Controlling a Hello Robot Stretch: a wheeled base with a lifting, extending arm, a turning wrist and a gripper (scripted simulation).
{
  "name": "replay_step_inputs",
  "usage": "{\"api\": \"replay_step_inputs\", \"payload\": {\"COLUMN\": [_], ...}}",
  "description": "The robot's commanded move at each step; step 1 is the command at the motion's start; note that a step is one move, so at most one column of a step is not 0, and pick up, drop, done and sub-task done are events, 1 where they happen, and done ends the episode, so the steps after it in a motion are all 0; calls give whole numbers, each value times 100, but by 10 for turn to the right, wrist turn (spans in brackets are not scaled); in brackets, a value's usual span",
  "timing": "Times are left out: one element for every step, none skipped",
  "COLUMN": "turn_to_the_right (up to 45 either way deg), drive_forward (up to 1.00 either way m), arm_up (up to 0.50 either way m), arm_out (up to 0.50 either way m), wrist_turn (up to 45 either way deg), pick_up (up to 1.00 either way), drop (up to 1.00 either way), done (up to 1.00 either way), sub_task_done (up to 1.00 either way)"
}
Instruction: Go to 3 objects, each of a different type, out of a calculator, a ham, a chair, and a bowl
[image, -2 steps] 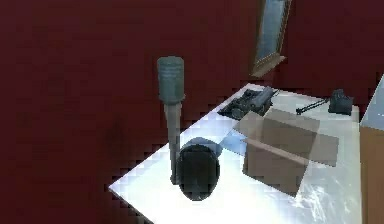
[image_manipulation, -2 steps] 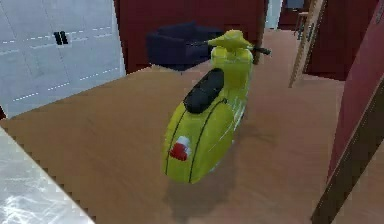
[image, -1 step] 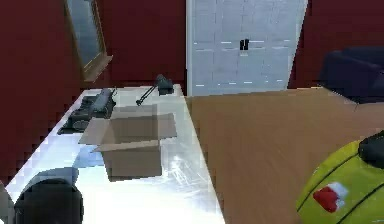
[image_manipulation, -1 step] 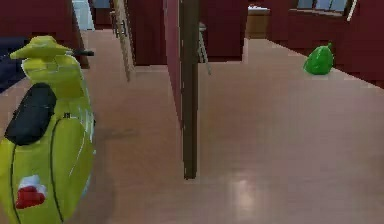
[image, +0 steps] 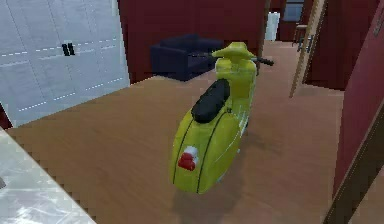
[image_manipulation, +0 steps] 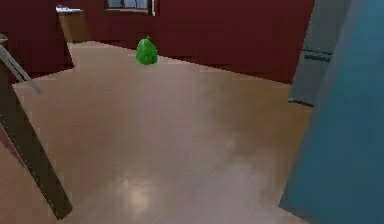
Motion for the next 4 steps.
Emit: {"api": "replay_step_inputs", "payload": {"turn_to_the_right": [270, 0, 0, -90], "drive_forward": [0, 100, 95, 0], "arm_up": [0, 0, 0, 0], "arm_out": [0, 0, 0, 0], "wrist_turn": [0, 0, 0, 0], "pick_up": [0, 0, 0, 0], "drop": [0, 0, 0, 0], "done": [0, 0, 0, 0], "sub_task_done": [0, 0, 0, 0]}}
